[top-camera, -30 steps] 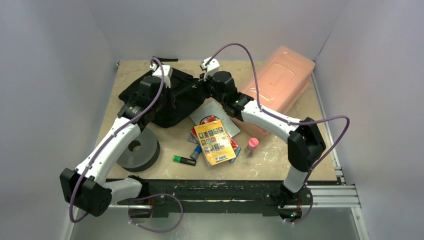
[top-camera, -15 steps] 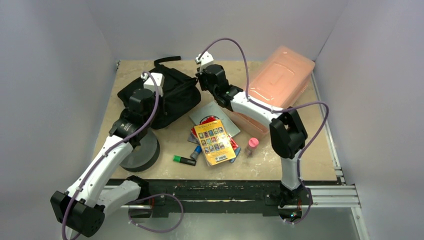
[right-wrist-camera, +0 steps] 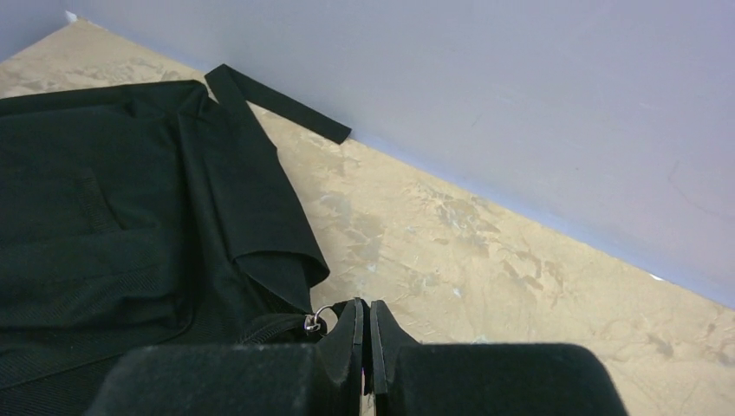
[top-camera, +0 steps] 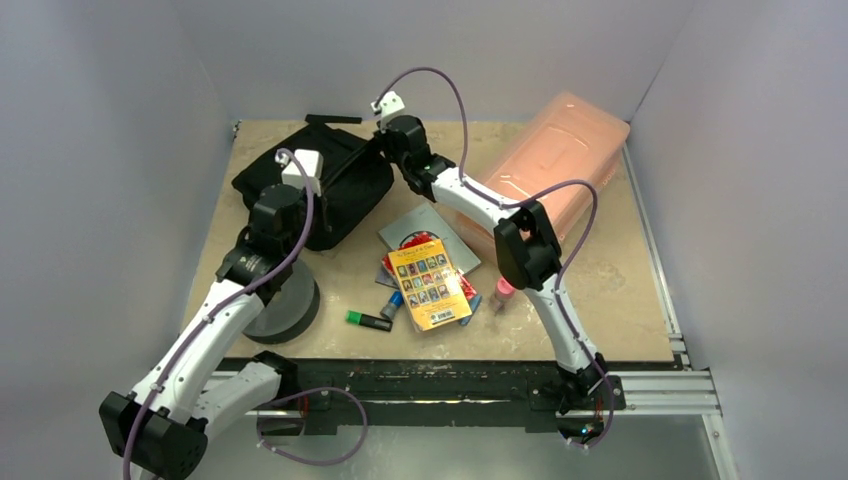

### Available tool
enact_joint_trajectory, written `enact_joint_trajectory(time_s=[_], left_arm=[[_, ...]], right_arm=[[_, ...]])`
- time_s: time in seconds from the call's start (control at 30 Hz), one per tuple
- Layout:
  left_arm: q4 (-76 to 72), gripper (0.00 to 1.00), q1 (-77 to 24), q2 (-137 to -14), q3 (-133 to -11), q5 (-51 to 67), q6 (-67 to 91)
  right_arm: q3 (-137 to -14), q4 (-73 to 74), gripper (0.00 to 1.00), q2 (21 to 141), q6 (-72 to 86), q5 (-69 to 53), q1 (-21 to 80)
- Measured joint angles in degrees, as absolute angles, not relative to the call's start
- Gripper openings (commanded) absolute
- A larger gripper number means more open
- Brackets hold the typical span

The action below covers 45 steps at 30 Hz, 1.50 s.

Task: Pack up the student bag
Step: Unzip the student bag at the center of the board.

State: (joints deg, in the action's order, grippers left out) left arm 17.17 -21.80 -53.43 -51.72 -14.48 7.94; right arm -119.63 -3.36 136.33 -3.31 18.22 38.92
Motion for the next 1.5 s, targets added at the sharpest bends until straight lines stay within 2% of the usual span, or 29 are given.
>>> enact_joint_trajectory(time_s=[0.2,0.23,0.3,0.33,0.4,0.47,0.5,0.53,0.57,0.67,0.83,1.07,1.3,1.33,1.5], left_arm=[[16.80,0.00,-21.65,-55.44,-51.72,-12.43,9.45],[16.75,0.03,-21.63,-55.61,-51.72,-11.84,9.63],[17.02,0.38,-21.52,-56.21,-51.90,-9.69,9.72],[17.76,0.50,-21.45,-56.82,-52.40,-8.93,9.78],[19.90,0.61,-21.37,-58.24,-54.33,-8.01,10.61],[20.80,0.66,-21.12,-59.66,-56.36,-7.14,12.01],[20.84,0.73,-21.10,-60.03,-56.95,-6.81,12.62],[20.99,0.90,-21.04,-60.49,-57.71,-6.35,13.43],[21.37,0.95,-21.02,-61.12,-58.67,-5.96,14.20],[23.18,0.96,-21.02,-65.28,-63.53,-4.21,16.45],[22.55,0.87,-21.17,-76.51,-71.26,0.16,19.77],[23.46,0.93,-22.24,-90.17,-74.78,4.45,22.28],[29.78,0.96,-22.52,-92.23,-74.78,2.31,24.56],[30.00,0.97,-22.52,-92.40,-74.76,2.33,24.95],[30.09,0.99,-22.52,-94.98,-74.74,2.94,25.98]], right_arm=[[-120.99,-2.04,0.00,136.90,-3.95,18.61,38.37],[-121.05,-1.67,0.00,136.90,-3.84,18.57,38.24],[-120.92,-1.52,0.00,136.81,-3.25,18.20,37.98],[-120.09,-1.80,0.00,136.38,-2.72,17.45,37.80],[-116.49,-1.96,0.00,134.32,-1.34,15.92,37.06],[-112.75,-1.76,0.00,131.81,0.36,13.65,35.92],[-111.77,-1.74,0.00,131.04,0.99,13.06,35.55],[-110.72,-1.76,0.00,130.06,1.78,12.03,35.18],[-109.91,-1.76,0.00,129.12,2.63,11.18,34.83],[-108.64,-2.50,0.00,127.15,4.49,9.19,34.37],[-106.80,-3.62,0.00,125.38,6.07,7.66,34.50],[-104.97,-4.21,0.00,125.19,7.14,6.39,34.59],[-105.89,-2.04,0.00,125.34,9.30,6.39,34.54],[-107.18,-0.62,0.04,125.69,9.93,6.46,34.54],[-118.96,5.82,0.52,130.30,12.38,6.90,34.54]])
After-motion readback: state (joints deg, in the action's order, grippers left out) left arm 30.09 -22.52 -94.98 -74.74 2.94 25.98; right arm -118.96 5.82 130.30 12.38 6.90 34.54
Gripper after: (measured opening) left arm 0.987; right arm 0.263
